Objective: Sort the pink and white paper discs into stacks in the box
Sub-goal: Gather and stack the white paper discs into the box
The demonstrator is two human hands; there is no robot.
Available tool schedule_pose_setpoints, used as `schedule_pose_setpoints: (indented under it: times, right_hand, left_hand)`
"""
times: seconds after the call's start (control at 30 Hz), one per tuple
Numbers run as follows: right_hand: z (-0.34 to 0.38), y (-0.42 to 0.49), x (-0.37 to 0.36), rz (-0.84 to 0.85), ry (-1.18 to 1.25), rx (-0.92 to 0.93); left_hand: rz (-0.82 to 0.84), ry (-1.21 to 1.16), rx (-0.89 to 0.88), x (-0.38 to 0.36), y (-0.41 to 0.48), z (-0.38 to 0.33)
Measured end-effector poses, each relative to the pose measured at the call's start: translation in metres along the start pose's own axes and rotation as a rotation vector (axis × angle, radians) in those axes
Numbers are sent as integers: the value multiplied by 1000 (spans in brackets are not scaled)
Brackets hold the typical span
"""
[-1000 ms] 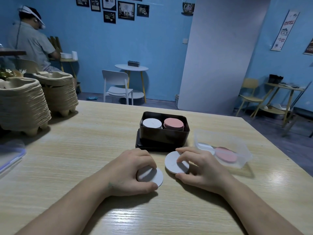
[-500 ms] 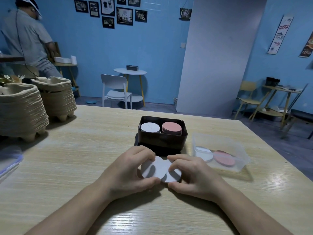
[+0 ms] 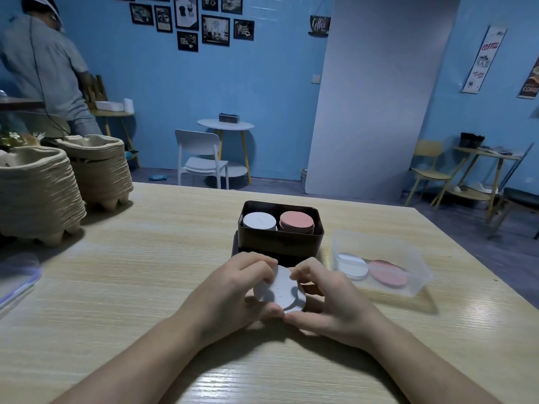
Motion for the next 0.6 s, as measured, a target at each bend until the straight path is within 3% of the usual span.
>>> schedule_pose_setpoints:
  times: [0.27, 0.47, 0.6]
  right_hand:
    - [7, 2, 1, -26, 11, 68]
    - [3, 0, 5, -88, -44, 115]
    - [4, -1, 5, -104, -60, 140]
  left_hand:
    - [62, -61, -12, -8, -2, 5]
    - [137, -197, 123, -5, -7, 14]
    - [149, -194, 115, -5, -7, 14]
Point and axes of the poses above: each hand's wrist, its own y-axis towards the middle knuckle, its own x-axis out of the back of the hand, z = x × y, the point moved 5 cm from there along y, towards the middle knuckle, and after that the axes turned 7 degrees about -y, right-handed, at the moved point
